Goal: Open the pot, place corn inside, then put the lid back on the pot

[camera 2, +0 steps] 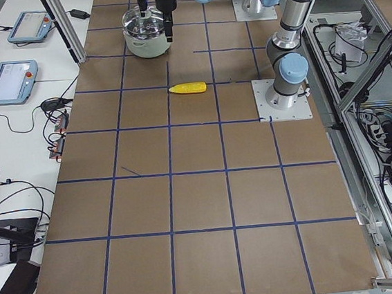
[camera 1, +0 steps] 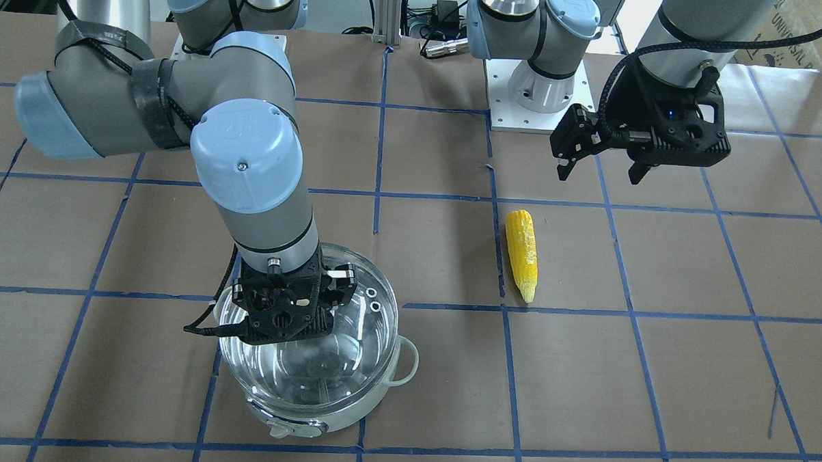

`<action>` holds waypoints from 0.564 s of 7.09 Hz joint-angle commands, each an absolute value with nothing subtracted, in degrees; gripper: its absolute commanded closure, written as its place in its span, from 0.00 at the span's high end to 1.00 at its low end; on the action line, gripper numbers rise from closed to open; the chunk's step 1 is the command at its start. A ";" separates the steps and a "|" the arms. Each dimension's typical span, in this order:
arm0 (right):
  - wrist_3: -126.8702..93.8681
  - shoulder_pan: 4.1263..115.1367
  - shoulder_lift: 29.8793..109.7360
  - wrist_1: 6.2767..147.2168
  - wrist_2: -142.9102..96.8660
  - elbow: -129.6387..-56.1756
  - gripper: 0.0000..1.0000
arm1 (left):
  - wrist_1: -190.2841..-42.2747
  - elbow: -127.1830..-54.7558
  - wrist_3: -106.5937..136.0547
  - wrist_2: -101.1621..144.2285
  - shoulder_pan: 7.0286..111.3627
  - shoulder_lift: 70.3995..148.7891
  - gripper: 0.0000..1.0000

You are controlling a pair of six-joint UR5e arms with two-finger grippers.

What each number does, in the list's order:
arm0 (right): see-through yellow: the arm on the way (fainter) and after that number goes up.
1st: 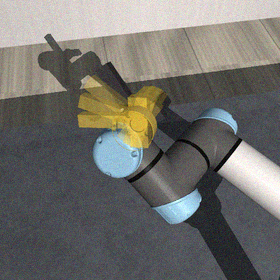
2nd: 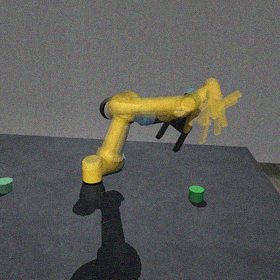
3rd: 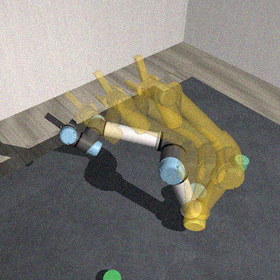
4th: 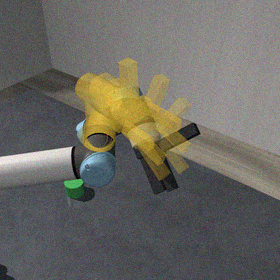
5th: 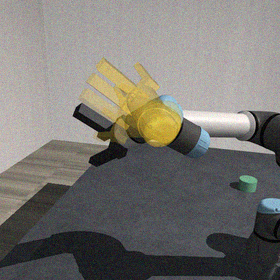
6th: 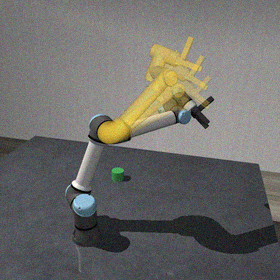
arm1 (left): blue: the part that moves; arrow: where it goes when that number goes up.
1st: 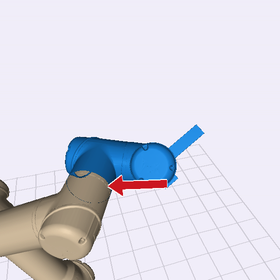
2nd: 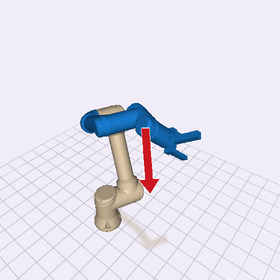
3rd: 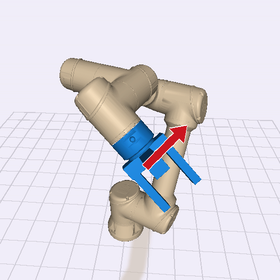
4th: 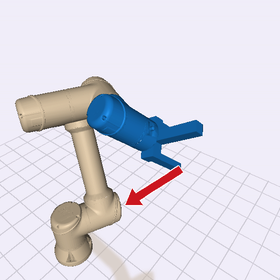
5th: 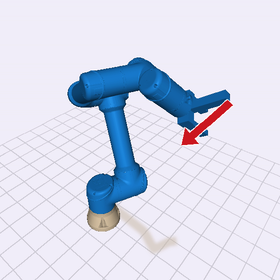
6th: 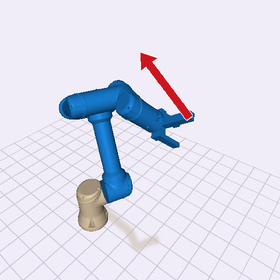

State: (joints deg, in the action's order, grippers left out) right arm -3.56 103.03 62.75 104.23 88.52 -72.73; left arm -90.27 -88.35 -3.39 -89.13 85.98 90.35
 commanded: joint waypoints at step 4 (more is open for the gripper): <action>-2.99 101.43 66.17 95.46 88.77 -68.82 0.38 | -78.37 -100.60 -10.25 -89.12 85.52 99.91 1.00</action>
State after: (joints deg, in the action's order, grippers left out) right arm -3.24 102.04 64.67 97.14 88.67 -69.23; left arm -84.16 -96.41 -7.36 -89.10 85.57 96.86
